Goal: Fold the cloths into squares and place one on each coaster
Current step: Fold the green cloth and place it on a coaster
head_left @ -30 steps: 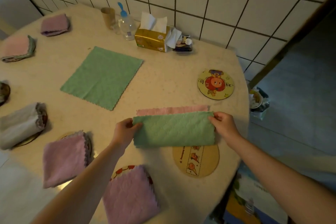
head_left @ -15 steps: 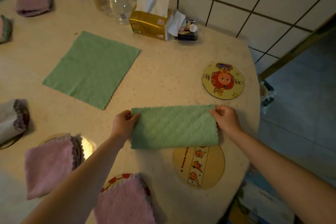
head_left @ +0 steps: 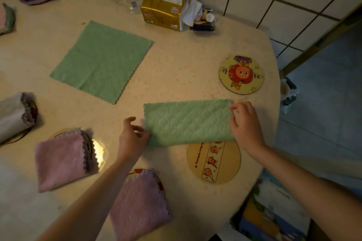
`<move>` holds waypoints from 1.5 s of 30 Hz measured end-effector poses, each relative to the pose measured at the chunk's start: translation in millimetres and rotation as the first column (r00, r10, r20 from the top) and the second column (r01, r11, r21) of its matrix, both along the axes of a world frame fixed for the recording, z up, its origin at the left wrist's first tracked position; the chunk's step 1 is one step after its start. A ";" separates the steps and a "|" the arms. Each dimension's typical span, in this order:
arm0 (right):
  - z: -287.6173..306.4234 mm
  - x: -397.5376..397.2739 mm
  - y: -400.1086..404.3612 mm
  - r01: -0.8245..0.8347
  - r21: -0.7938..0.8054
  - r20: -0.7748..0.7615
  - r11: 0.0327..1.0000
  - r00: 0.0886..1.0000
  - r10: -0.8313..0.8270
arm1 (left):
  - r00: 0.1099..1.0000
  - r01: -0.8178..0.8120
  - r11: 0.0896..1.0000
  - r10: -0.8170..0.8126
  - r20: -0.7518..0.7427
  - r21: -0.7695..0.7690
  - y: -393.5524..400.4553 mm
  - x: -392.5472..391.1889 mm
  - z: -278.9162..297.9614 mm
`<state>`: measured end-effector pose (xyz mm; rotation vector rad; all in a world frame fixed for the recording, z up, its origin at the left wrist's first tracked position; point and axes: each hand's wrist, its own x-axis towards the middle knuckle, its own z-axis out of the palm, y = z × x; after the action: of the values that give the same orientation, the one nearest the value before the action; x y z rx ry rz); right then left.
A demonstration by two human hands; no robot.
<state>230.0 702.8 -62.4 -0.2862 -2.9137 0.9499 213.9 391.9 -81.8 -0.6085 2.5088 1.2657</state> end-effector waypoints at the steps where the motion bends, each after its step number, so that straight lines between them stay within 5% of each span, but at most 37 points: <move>1: 1.6 10.4 -3.7 -0.155 0.089 0.003 0.984 0.988 0.155 | 0.993 0.058 0.993 -0.068 -0.094 -0.100 5.2 8.0 3.1; 4: -6.2 33.0 -13.8 -0.524 0.256 0.141 0.812 0.851 0.505 | 0.802 0.408 0.810 -0.538 -0.259 -0.421 28.1 29.5 2.6; 6: -11.7 43.5 -16.5 -0.627 0.384 0.188 0.678 0.772 0.607 | 0.604 0.624 0.597 -0.778 -0.174 -0.504 41.4 44.5 -3.2; 8: -13.0 48.7 -12.7 -0.659 0.441 0.237 0.610 0.740 0.629 | 0.513 0.724 0.466 -0.857 -0.056 -0.508 48.0 55.5 -10.4; 15: -16.5 51.1 1.8 -0.734 0.475 0.397 0.485 0.671 0.627 | 0.543 0.728 0.476 -0.839 -0.007 -0.493 32.5 70.8 -14.8; 21: -6.3 37.1 -12.7 -0.741 0.436 0.418 0.511 0.670 0.614 | 0.626 0.582 0.500 -0.779 -0.039 -0.641 8.2 49.2 -12.1; 26: 0.9 36.9 -15.7 -0.703 0.430 0.321 0.566 0.705 0.632 | 0.545 0.606 0.403 -0.838 -0.011 -0.685 -4.3 26.7 -8.1; 35: 19.1 86.9 -73.6 -0.718 -0.080 0.032 0.692 0.692 0.721 | 0.652 0.437 0.501 -0.749 -0.121 -0.747 -34.2 -6.4 21.8; 37: 16.7 93.3 -90.1 -0.720 -0.126 0.027 0.683 0.685 0.728 | 0.613 0.572 0.498 -0.787 -0.064 -0.652 -26.3 19.8 11.0; 41: 12.3 95.3 -103.4 -0.718 -0.170 0.037 0.674 0.679 0.733 | 0.395 0.786 0.358 -0.918 -0.036 -0.504 -1.1 77.7 -7.7; 45: 21.3 88.2 -103.0 -0.731 -0.197 0.030 0.653 0.661 0.749 | 0.461 0.739 0.423 -0.885 -0.064 -0.524 11.3 99.0 -18.5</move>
<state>318.2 599.7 -41.1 0.9868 -3.0517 1.2849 313.0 403.2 -100.3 0.8583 2.7118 0.4136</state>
